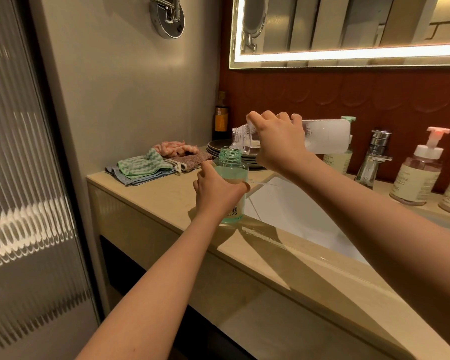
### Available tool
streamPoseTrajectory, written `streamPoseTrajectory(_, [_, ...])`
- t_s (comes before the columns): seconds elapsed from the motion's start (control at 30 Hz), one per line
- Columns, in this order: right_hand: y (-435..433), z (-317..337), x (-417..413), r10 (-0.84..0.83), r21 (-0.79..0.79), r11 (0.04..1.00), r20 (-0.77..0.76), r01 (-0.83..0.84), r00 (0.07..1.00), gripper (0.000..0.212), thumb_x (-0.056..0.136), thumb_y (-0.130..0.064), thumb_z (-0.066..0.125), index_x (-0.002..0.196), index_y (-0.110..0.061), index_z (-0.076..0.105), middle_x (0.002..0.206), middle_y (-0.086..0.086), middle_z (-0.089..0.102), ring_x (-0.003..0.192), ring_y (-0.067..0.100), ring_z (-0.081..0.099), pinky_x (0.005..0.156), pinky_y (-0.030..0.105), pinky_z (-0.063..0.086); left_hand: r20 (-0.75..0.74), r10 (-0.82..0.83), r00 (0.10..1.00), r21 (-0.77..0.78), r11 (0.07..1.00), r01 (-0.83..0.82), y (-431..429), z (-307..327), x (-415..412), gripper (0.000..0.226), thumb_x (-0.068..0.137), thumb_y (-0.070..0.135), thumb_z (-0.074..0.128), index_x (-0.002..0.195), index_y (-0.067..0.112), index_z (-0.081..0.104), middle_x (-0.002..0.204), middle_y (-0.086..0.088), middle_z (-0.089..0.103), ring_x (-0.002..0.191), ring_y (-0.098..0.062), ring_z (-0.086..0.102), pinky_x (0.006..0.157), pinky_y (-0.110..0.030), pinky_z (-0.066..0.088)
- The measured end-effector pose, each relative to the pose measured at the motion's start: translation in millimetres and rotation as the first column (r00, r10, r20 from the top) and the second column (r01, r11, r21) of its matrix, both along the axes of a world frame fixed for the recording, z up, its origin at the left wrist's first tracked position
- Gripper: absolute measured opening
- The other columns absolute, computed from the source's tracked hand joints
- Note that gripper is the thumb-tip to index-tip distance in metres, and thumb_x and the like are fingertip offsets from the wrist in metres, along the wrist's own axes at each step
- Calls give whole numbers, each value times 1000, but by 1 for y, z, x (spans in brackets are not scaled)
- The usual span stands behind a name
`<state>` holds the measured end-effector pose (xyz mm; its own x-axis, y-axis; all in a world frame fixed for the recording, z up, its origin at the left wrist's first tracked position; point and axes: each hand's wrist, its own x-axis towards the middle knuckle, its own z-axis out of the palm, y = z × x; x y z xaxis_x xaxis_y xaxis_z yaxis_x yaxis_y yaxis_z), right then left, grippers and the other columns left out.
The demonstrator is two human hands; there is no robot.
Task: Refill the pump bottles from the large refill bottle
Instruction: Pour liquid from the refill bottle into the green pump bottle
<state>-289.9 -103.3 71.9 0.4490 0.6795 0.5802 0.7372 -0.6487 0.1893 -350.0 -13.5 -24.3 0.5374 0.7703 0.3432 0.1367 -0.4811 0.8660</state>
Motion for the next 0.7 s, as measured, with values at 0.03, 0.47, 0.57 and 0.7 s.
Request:
streamPoseTrajectory(0.03, [0, 0, 0, 1, 1, 1000, 1, -1, 1000, 68, 81, -12, 64, 139, -21, 31, 128, 9, 49, 121, 32, 42, 107, 49, 25, 2, 0, 1000, 1, 1000, 0, 0, 0, 0, 73, 71, 28, 73, 128, 14, 29, 130, -10, 42, 121, -28, 36, 97, -42, 40])
streamPoseTrajectory(0.47, [1, 0, 1, 8, -6, 1000, 13, -8, 1000, 65, 82, -12, 64, 138, -20, 32, 128, 9, 49, 122, 32, 42, 108, 50, 24, 2, -4, 1000, -2, 1000, 4, 0, 0, 0, 73, 72, 29, 74, 128, 14, 29, 130, -10, 42, 121, -28, 36, 93, -40, 39])
streamPoseTrajectory(0.57, [1, 0, 2, 6, -11, 1000, 18, -6, 1000, 65, 82, -14, 65, 138, -20, 32, 128, 9, 48, 122, 32, 42, 108, 50, 23, 2, -4, 1000, 0, 1000, 4, 0, 0, 0, 72, 72, 29, 74, 127, 15, 29, 130, -11, 42, 121, -28, 36, 91, -38, 38])
streamPoseTrajectory(0.7, [1, 1, 2, 7, -14, 1000, 30, -6, 1000, 65, 82, -15, 65, 138, -20, 32, 128, 9, 48, 122, 32, 42, 108, 51, 23, 1, -2, 1000, 2, 1000, 2, 0, 0, 0, 71, 72, 29, 74, 125, 15, 30, 129, -11, 42, 121, -28, 36, 92, -39, 38])
